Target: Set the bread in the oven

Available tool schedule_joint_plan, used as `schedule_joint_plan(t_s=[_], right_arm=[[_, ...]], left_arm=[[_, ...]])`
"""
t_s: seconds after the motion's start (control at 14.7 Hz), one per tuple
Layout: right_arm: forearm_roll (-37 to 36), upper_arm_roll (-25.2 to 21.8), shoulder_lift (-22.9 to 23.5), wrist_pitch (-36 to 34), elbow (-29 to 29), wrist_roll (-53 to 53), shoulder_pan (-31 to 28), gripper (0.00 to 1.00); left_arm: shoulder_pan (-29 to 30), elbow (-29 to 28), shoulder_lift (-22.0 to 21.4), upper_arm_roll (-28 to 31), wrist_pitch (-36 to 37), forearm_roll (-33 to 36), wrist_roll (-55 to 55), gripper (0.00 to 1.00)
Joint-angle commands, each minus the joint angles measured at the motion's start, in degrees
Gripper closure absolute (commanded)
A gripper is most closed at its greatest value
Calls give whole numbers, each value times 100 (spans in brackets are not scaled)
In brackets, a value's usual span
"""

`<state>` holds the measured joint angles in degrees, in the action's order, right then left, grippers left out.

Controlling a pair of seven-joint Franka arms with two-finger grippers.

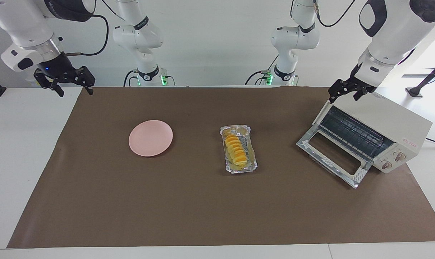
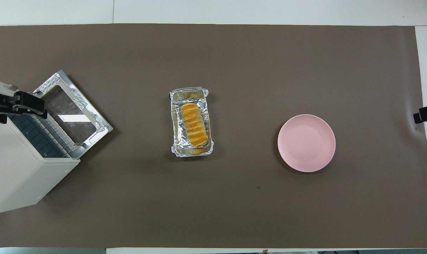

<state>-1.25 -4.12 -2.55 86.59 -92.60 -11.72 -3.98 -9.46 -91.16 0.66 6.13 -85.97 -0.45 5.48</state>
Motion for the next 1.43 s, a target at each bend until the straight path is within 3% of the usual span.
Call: schedule_joint_plan(t_s=[0.0,0.27,0.48,0.61,0.75,1.02,1.36], right_arm=[[46,69,-149,-107,-153,21,-77,0],[46,69,-149,-107,-153,21,-77,0],[46,69,-149,-107,-153,12,-77,0],[46,69,-149,-107,-153,12,-77,0],[46,69,-149,-107,-153,12,-77,0],[46,69,-149,-107,-153,12,-77,0],[46,69,-149,-107,-153,12,-77,0]], left_arm=[[-72,-104,-66,-16,-43,63,-12,0],[-39,-112,-83,-24,35,54,-20,0],[-335,-130,-180,-68,414,11,127,0],[-966,-365,-189,-77,-433,-86,1378,0],[-1521,-490,-84,-77,-859,-104,1903,0],[-2462,-411,933,-68,-1780,-446,2430,0],[-3052,-290,2006,-68,-2925,-456,2634,0]])
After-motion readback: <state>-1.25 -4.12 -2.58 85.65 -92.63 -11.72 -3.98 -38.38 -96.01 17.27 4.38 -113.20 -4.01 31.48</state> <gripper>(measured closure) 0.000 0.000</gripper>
